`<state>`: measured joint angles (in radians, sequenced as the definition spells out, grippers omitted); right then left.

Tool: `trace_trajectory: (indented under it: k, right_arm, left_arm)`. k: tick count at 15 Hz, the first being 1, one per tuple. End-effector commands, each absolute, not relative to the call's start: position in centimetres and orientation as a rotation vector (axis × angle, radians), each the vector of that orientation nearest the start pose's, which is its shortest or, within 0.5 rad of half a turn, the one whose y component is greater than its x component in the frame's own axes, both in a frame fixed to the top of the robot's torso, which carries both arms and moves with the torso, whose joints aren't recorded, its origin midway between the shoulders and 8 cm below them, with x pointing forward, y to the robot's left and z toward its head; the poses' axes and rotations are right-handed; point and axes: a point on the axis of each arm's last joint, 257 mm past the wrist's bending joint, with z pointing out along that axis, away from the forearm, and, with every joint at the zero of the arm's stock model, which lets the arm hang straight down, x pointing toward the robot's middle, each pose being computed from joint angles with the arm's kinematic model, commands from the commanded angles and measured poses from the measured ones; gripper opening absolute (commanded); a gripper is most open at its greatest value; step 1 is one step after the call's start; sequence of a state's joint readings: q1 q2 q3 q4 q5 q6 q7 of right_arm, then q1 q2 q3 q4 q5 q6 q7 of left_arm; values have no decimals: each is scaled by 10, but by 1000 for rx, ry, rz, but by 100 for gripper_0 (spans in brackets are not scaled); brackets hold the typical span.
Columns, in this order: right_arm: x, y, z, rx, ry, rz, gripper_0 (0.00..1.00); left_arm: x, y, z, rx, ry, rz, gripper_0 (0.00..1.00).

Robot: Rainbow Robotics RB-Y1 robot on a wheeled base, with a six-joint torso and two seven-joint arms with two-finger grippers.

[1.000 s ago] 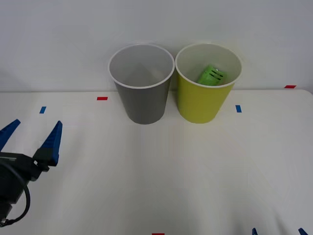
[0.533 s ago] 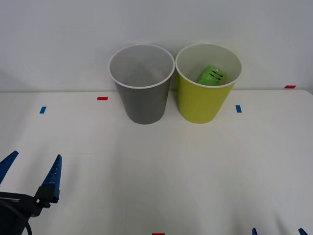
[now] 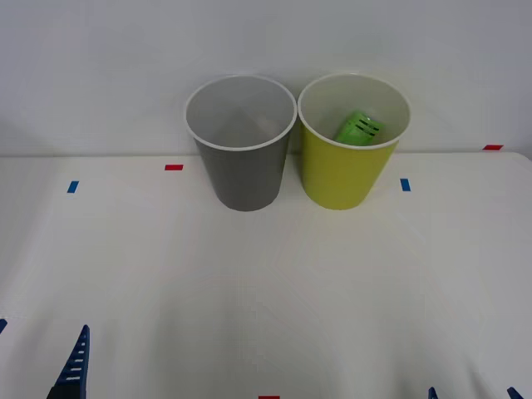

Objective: Put cans in the gray bin and PET bottles in the light green bin.

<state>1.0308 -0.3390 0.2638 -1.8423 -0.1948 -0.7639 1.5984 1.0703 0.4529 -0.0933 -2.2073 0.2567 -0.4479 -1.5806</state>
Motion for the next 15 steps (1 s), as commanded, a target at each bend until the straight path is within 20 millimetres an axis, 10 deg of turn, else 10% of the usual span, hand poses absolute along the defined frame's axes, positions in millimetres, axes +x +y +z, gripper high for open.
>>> trace_trajectory:
  k: [1,15]
  right_arm:
    - [196,-273,-287,4,1588,-12,100]
    - [196,-273,-287,4,1588,-12,100]
  left_arm:
    - [238,308,-220,95,1586,96,100]
    - [209,304,-266,42,1660,102,100]
